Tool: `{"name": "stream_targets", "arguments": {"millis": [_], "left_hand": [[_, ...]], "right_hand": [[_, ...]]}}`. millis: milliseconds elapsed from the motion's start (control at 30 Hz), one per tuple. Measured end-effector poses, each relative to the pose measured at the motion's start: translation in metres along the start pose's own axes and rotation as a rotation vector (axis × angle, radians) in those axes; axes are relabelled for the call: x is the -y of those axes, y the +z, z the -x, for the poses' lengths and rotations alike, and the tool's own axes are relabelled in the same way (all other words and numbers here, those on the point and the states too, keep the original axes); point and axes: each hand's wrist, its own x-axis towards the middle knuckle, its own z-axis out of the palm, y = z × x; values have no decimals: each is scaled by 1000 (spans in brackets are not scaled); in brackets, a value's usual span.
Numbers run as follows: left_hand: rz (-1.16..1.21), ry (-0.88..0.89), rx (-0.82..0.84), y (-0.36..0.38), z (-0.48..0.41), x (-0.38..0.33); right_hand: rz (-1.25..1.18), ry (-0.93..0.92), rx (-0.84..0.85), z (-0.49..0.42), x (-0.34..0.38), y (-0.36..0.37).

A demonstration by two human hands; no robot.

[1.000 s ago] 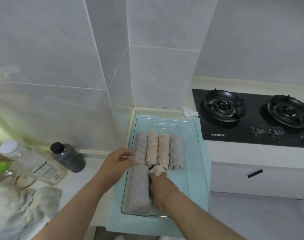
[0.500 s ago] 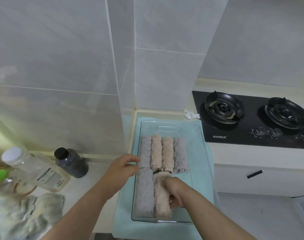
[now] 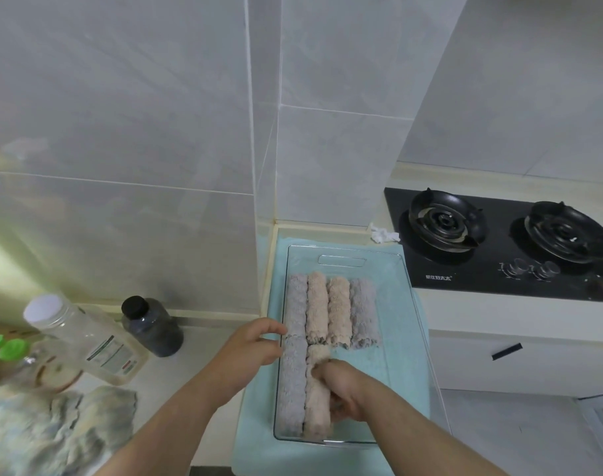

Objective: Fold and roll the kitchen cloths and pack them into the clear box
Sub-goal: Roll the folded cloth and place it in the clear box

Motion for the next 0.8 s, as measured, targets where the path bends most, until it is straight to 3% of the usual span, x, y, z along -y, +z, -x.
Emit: {"name": "stream_targets", "arguments": {"millis": [167, 300, 400, 533, 667, 800], "left_hand": [[22, 19, -7, -2, -1, -3], [28, 29, -8, -7, -2, -6], [41, 43, -3, -16, -2, -4], [79, 69, -40, -34, 0, -8], [161, 148, -77, -49, 15, -22], [214, 268, -149, -69, 39, -38]], "right_hand": [[134, -111, -87, 3, -3, -3], [124, -91, -92, 12, -4, -4], [225, -128, -210, 17, -7, -12], [366, -304, -307, 40, 6, -33], [216, -605, -412, 76, 32, -40], [144, -855, -399, 118, 62, -29]]}}
